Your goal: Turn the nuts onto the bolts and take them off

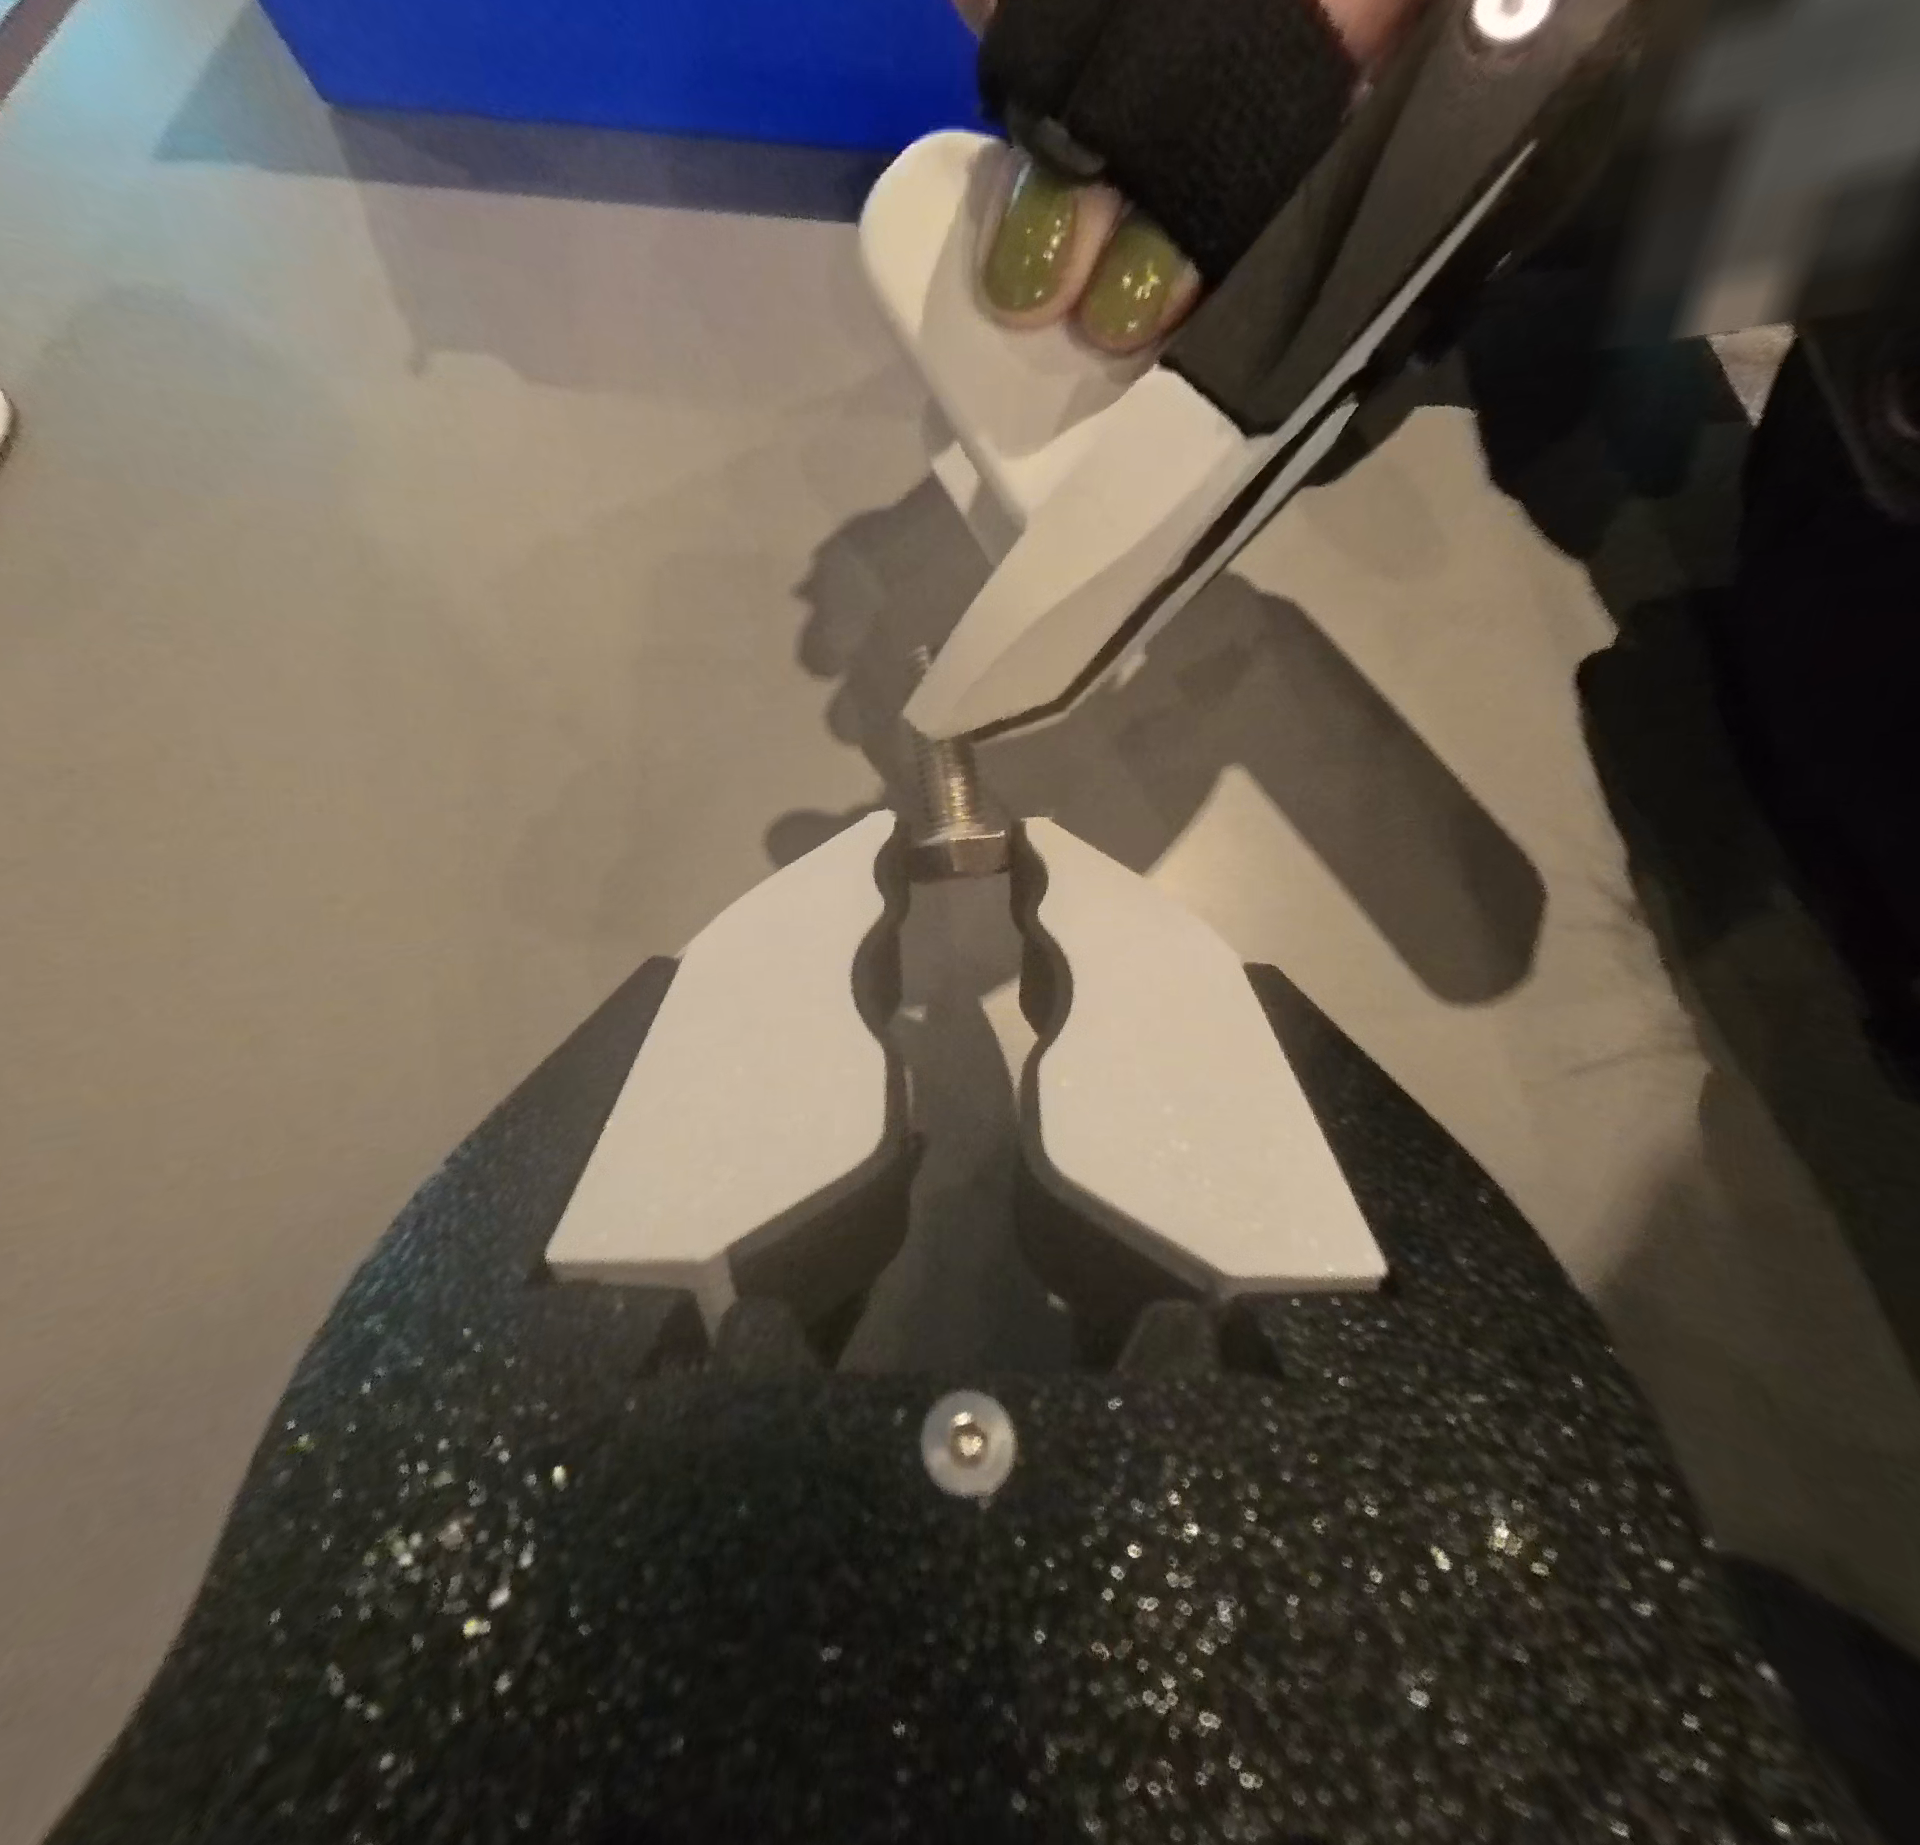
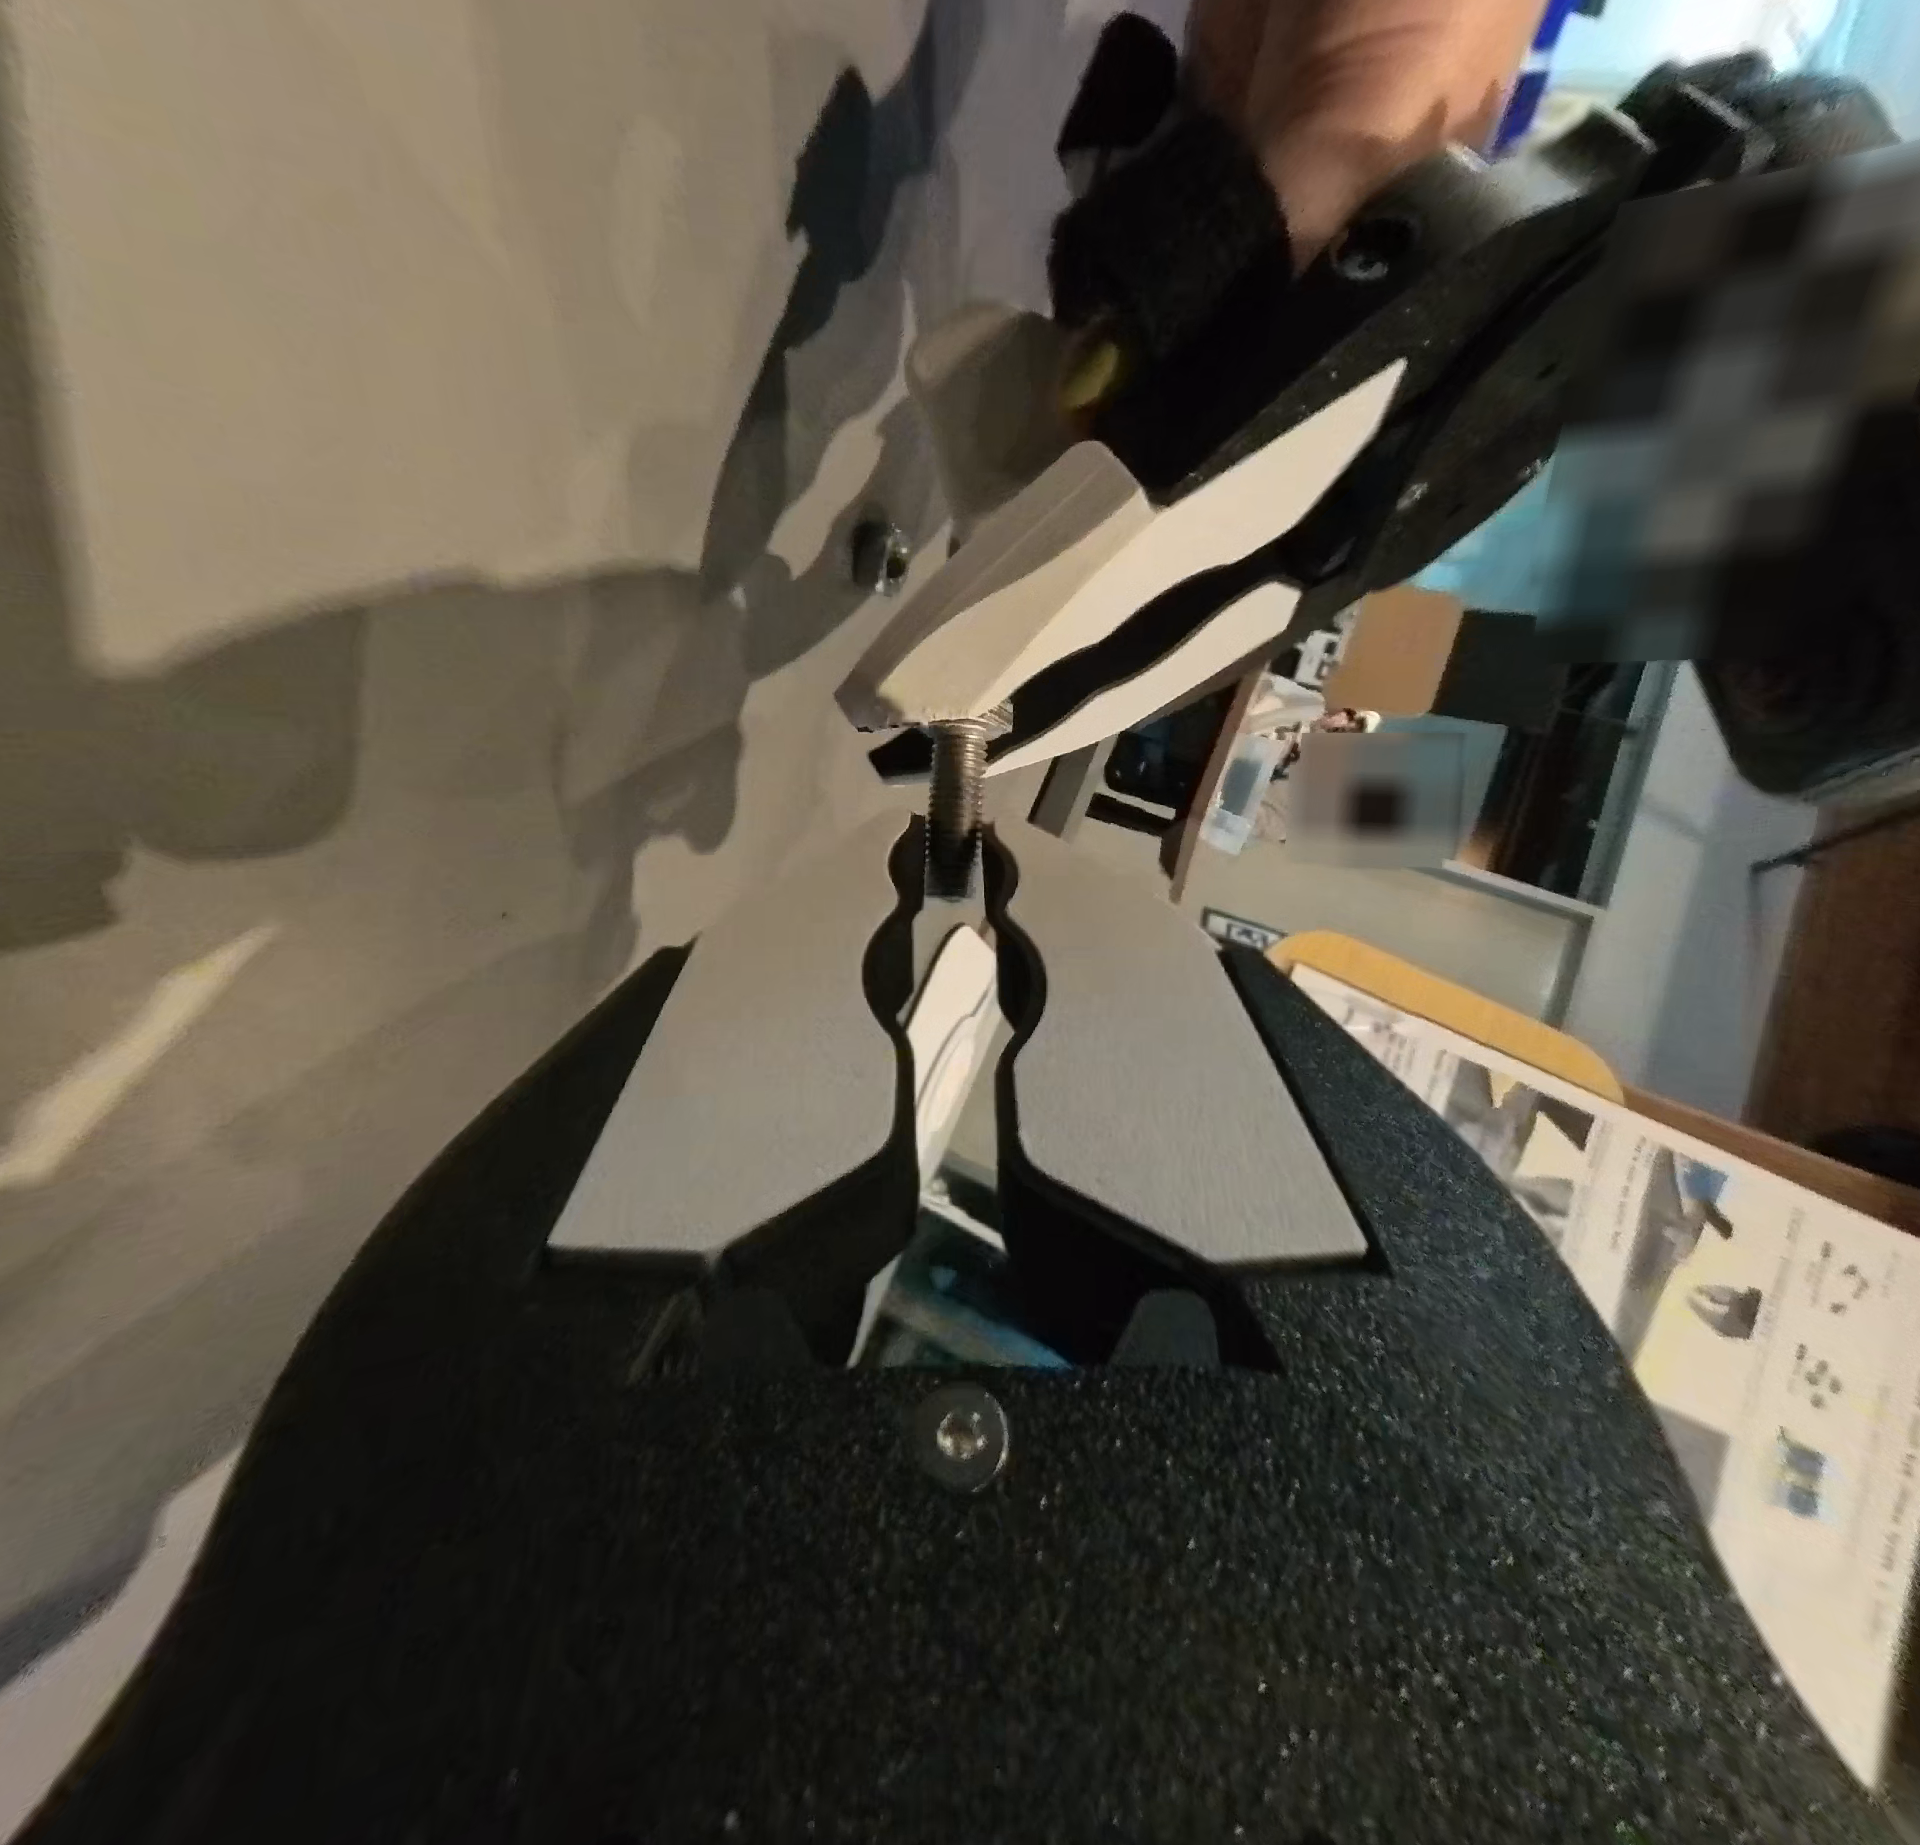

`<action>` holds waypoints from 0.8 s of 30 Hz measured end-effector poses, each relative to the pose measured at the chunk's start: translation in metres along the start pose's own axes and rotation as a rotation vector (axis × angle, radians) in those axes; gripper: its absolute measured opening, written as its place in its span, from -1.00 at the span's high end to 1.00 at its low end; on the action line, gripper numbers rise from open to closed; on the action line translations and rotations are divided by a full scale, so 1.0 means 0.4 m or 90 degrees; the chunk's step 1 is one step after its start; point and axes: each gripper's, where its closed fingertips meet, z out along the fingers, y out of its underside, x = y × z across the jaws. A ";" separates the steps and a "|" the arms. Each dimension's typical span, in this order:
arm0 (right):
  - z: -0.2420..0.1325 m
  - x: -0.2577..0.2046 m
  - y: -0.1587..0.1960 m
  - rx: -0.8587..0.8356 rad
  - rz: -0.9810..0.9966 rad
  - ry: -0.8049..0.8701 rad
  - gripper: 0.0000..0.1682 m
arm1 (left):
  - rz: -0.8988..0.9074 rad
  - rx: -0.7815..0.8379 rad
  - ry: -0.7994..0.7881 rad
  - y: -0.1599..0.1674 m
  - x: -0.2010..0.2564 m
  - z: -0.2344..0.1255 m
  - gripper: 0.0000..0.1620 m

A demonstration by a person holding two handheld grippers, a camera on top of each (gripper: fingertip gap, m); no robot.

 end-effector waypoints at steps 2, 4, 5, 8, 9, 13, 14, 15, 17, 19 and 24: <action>-0.001 0.011 0.010 0.005 0.057 0.014 0.82 | 0.006 0.008 -0.014 -0.002 -0.009 -0.004 0.79; -0.008 0.028 0.031 0.026 0.173 0.019 0.74 | 0.011 0.021 -0.033 -0.005 -0.020 -0.010 0.78; -0.013 0.038 0.045 0.049 0.258 0.020 0.71 | 0.013 0.033 -0.043 -0.010 -0.026 -0.015 0.79; -0.025 0.062 0.065 0.162 0.570 -0.010 0.67 | 0.021 0.081 -0.067 -0.032 -0.040 -0.030 0.79; -0.031 0.073 0.062 0.215 0.675 -0.027 0.67 | 0.026 0.099 -0.077 -0.042 -0.045 -0.036 0.79; -0.054 0.131 0.043 0.450 1.020 -0.093 0.72 | 0.060 0.185 -0.091 -0.086 -0.042 -0.059 0.79; -0.050 0.133 0.043 0.475 1.061 -0.106 0.73 | 0.066 0.202 -0.091 -0.095 -0.039 -0.063 0.79; -0.045 0.132 0.039 0.490 1.080 -0.119 0.73 | 0.071 0.217 -0.091 -0.103 -0.036 -0.068 0.79; -0.046 0.139 0.021 0.532 1.091 -0.132 0.75 | 0.071 0.235 -0.087 -0.113 -0.032 -0.073 0.79; -0.049 0.151 0.009 0.557 1.094 -0.137 0.78 | 0.070 0.235 -0.084 -0.113 -0.030 -0.073 0.79; -0.046 0.161 0.010 0.552 1.076 -0.116 0.88 | 0.068 0.250 -0.074 -0.119 -0.024 -0.076 0.79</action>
